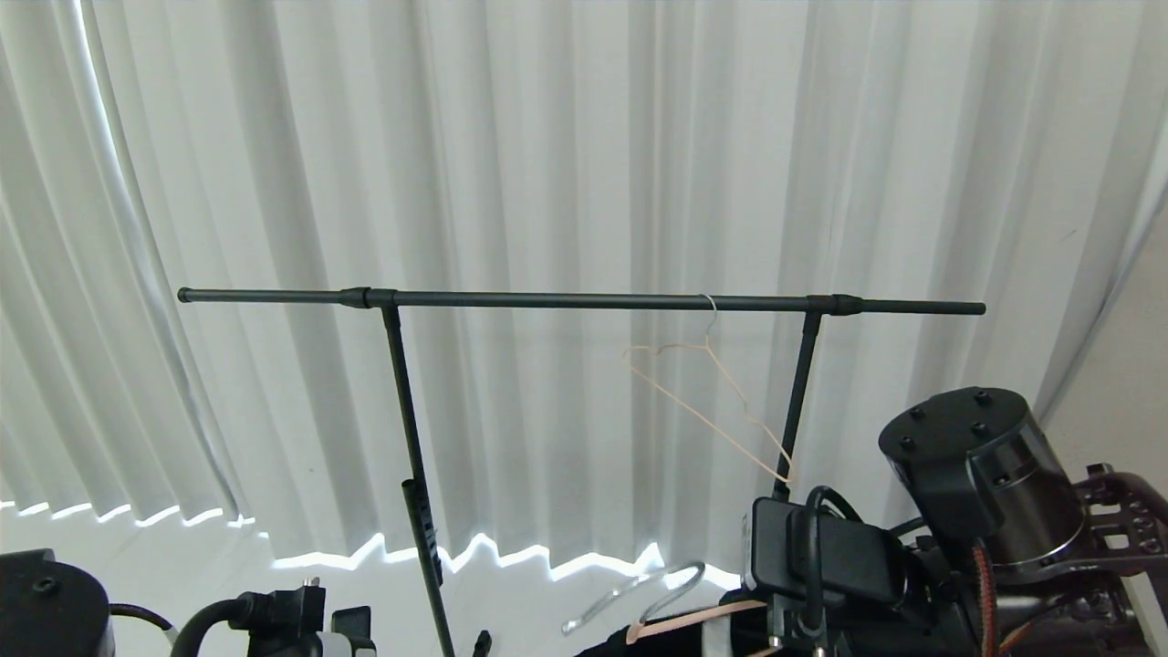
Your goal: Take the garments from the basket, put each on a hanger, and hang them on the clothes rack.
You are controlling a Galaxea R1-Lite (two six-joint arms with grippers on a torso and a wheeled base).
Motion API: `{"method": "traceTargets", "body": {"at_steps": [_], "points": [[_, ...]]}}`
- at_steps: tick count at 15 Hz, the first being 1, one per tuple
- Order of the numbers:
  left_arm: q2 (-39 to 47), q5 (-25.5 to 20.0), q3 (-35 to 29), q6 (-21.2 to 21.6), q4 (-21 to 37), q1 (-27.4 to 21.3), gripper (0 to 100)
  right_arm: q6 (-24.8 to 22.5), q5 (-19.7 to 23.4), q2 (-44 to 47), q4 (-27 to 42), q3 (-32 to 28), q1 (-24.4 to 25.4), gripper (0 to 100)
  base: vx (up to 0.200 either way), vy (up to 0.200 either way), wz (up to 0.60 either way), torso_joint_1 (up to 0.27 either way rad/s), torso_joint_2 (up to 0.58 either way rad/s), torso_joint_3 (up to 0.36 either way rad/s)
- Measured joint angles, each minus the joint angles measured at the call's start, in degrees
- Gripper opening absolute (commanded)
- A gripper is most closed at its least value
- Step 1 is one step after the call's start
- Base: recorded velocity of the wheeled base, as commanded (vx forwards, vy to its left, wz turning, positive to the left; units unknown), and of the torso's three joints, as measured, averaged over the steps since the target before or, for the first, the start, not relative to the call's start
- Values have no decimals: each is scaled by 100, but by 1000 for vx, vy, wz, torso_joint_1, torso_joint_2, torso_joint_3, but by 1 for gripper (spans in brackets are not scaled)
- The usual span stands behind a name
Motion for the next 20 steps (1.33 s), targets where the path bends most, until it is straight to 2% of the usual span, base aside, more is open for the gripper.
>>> {"method": "traceTargets", "body": {"at_steps": [5,6,10,16,18,20], "points": [[0,17,10,10,6,0,0,5,0,-79,0,0,0,0,0,0,0,0,0,0],[0,61,13,10,5,0,100,7,-2,-105,0,0,0,0,0,0,0,0,0,0],[2,191,16,2,11,6,100,7,-26,-247,-40,2,-24,0,0,0,0,0,0,0],[-24,310,33,-59,13,363,100,-28,-46,-894,-174,63,-446,0,0,0,0,0,0,0],[-13,307,74,-63,13,651,100,-33,-46,-1161,-145,90,-618,0,0,0,0,0,0,0],[9,310,217,-52,9,1189,100,-33,-46,-1375,-150,166,-730,0,0,0,0,0,0,0]]}}
